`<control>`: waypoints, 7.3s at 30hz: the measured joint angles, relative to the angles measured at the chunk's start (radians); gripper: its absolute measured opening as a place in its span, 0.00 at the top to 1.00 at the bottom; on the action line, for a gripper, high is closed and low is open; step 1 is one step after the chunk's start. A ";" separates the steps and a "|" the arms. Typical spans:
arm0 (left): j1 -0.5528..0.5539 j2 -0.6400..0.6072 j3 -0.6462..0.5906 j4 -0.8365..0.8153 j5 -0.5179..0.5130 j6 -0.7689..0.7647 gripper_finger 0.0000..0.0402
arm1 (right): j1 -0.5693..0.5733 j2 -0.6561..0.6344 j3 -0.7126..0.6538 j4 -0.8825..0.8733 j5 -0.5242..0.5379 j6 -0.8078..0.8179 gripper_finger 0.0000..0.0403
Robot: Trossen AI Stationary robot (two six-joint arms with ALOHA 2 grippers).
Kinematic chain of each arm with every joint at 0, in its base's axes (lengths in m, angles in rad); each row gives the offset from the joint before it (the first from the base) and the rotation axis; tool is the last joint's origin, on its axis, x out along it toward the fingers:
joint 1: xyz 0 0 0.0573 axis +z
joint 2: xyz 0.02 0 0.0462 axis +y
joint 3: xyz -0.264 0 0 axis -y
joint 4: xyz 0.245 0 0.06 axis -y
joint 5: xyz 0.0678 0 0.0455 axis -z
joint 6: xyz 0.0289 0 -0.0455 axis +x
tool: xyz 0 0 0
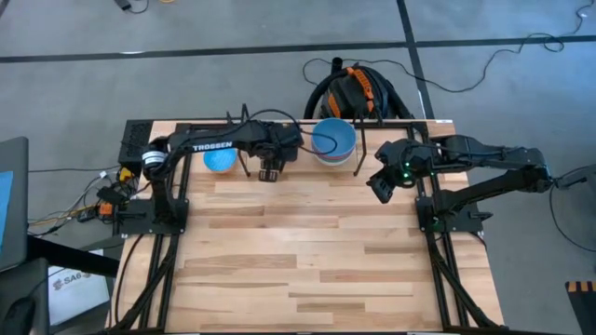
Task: Place and stack bowls onto a shelf
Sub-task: Stack the small yellow bowl on the small red bowl on the shelf, then stack the small light blue bowl on the small yellow bowl on the shelf, then return to Home Position
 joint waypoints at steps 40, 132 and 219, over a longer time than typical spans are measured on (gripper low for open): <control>0.004 0.023 0.001 0.049 0.117 -0.259 0.97 | 0.048 0.000 0.000 0.000 0.054 -0.004 0.68; 0.666 -0.328 -0.724 0.215 0.090 -1.007 0.97 | -0.480 0.151 -0.001 0.184 -0.186 -0.419 0.63; 0.386 -0.018 0.315 -0.117 0.315 -0.760 0.62 | -0.507 0.107 0.000 0.294 -0.347 -0.410 0.64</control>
